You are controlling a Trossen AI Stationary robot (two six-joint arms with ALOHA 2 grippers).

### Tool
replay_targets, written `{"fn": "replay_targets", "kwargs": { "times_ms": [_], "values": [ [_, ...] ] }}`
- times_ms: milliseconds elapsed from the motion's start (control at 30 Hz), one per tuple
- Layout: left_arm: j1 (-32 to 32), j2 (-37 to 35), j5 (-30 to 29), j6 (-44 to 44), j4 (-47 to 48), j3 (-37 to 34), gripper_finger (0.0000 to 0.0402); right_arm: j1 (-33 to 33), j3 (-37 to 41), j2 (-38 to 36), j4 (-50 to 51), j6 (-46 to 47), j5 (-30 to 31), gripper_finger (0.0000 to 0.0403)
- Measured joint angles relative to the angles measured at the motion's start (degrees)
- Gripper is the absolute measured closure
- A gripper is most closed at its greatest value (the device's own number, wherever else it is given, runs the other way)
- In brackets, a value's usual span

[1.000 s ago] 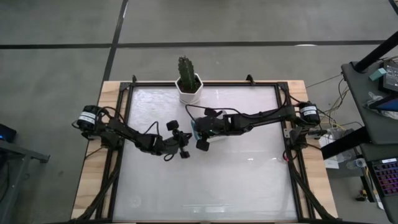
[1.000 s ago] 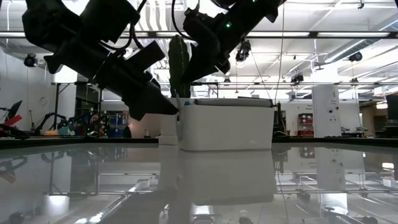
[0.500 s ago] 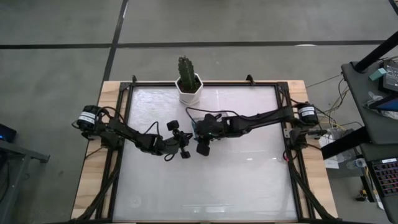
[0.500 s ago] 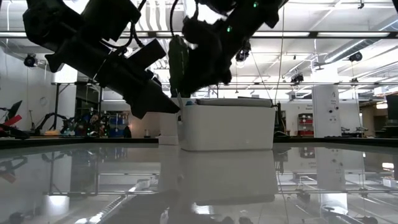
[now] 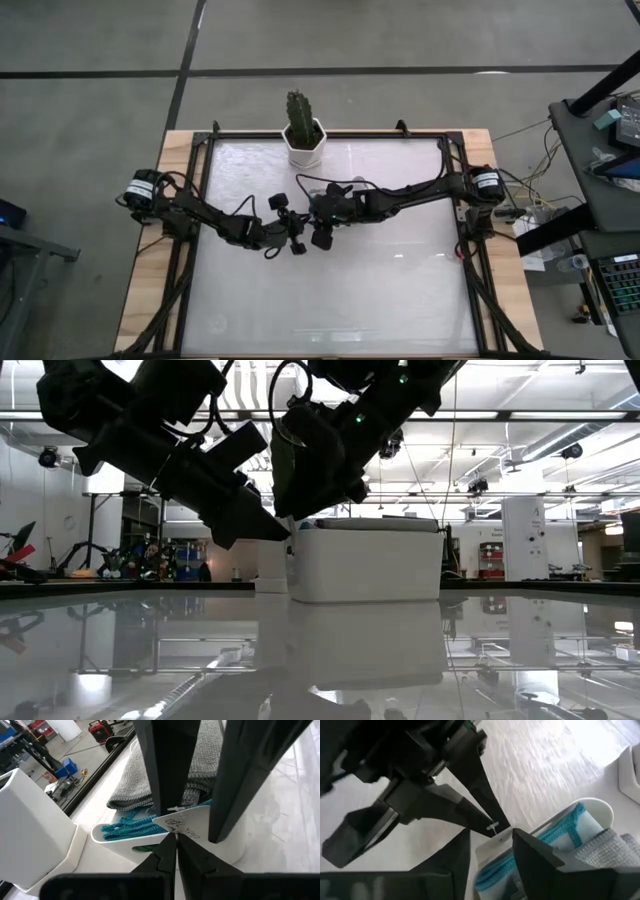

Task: Fold microfiber towels
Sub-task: Adjust the white tag

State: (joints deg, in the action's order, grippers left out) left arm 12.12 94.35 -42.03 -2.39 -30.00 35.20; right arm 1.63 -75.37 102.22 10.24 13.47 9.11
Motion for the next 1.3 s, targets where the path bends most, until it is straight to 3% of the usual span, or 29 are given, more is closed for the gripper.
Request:
{"fn": "replay_targets", "kwargs": {
  "times_ms": [367,1300],
  "values": [
    [0.0,0.0,0.0,0.0,-0.1,0.0,0.04,0.0,0.0,0.2,0.1,0.4,-0.1,0.0387],
    [0.0,-0.3,0.0,0.0,1.0,-0.1,0.04,-5.4,0.0,-2.9,3.1,6.5,0.1,0.0394]
  ]
}}
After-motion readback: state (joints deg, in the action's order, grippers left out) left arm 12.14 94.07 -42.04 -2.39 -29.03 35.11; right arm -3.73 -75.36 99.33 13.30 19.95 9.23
